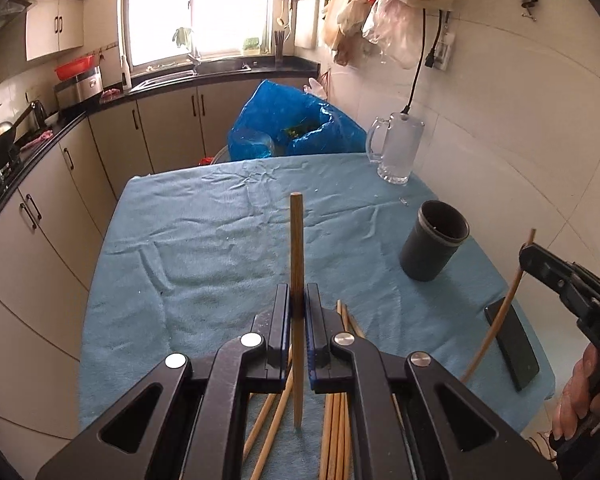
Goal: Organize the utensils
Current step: 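Lift both held chopsticks upright and carry them over the black cup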
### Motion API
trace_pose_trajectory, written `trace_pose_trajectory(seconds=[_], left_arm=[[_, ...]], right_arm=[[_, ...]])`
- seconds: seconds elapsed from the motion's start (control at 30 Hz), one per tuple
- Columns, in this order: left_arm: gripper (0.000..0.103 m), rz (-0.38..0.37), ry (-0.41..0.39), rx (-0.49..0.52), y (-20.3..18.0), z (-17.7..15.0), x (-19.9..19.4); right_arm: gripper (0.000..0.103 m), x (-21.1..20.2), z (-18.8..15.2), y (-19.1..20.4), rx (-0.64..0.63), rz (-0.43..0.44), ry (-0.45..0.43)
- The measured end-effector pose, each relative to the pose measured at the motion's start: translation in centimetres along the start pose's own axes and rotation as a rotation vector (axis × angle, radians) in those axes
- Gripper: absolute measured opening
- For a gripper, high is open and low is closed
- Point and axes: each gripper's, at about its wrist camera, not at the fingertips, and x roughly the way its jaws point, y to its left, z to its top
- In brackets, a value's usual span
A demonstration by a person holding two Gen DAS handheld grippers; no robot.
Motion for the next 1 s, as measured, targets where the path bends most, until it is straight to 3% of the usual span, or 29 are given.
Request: trace_pose_trajectory(seconds=[0.53,1.0], left_arm=[[0.006,-0.005,-0.042,0.012,-1.4,1.1,-1.3],[0.006,-0.057,-0.093,0.065,-5.5,4.6,-2.9]], right_arm=[[0.007,-1.8,0.7,-0.3,-0.017,-0.032,-0.068],[0.007,-4.5,3.4,-1.9,-0.002,-0.061,-0.131]])
